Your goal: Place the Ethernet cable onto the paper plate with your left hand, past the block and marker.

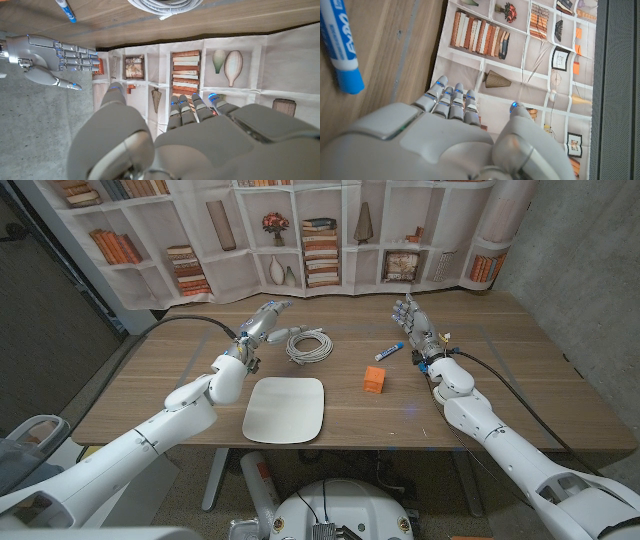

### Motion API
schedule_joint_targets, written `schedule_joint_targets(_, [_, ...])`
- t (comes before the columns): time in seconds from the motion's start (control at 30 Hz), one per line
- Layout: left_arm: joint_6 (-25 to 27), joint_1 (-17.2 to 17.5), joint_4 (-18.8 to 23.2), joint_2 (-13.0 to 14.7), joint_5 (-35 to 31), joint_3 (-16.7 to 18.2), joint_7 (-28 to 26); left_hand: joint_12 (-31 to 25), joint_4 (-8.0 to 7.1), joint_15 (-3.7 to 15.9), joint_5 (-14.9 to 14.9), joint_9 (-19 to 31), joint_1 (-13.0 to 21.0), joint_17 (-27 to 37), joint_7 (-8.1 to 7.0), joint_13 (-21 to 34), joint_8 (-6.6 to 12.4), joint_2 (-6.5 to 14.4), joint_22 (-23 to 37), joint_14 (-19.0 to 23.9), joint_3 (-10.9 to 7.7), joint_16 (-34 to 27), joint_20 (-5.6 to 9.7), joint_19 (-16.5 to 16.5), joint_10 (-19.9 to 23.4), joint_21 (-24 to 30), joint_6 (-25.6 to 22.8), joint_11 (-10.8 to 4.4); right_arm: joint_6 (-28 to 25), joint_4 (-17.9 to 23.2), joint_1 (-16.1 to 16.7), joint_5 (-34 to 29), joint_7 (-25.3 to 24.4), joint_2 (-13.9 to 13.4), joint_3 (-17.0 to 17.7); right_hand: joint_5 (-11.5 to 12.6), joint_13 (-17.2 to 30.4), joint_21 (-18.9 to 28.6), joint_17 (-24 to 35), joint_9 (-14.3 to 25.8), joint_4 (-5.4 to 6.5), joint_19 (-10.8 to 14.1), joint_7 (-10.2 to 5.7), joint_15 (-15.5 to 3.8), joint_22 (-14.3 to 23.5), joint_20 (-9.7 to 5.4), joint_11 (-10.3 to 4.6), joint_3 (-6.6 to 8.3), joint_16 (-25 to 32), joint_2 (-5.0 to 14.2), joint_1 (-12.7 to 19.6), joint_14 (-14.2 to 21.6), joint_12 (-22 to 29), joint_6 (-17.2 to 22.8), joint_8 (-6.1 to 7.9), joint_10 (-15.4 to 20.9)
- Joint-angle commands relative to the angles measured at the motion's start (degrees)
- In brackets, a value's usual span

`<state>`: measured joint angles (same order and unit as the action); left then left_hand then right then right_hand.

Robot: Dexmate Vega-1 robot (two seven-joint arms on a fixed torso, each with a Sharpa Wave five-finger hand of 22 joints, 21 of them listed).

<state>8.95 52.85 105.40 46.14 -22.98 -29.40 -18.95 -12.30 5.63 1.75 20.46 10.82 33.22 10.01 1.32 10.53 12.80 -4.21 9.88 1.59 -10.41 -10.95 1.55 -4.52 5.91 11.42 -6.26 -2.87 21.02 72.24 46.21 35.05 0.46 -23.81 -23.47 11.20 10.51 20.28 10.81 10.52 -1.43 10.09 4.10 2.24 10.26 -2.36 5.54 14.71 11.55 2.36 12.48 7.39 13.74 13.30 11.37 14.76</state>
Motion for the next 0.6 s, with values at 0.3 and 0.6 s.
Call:
schedule_joint_targets(0.3, [7.5,-2.1,3.0,1.1,-3.4,-3.2,5.8,0.1,0.9,0.07,0.5,0.1,1.6,0.1,0.0,0.3,-0.11,-0.7,0.2,0.2,0.18,0.2,0.03,0.3,0.6,0.0,-0.8,-0.31,0.6,-1.7,-0.9,0.3,0.8,0.8,-0.2,-0.2,0.2,-0.3,0.1,0.2,-0.54,0.5,-0.09,0.05,0.2,-0.62,-0.02,0.08,-0.3,0.17,0.5,0.5,-0.4,0.5,-0.05,0.2])
schedule_joint_targets(0.6, [10.4,-2.8,4.1,1.1,-5.2,-4.5,7.3,0.3,1.22,0.07,0.5,0.1,2.1,0.1,-0.34,0.3,-0.41,-1.4,0.2,0.0,0.56,0.3,-0.01,0.2,0.3,-0.1,-0.3,-0.34,0.6,-1.8,-0.7,0.6,1.0,0.8,-0.1,-0.2,0.2,-0.4,0.1,0.2,-0.59,0.6,-0.1,0.07,0.2,-0.59,0.05,0.08,-0.3,0.23,0.4,0.6,-0.5,0.5,-0.07,0.3])
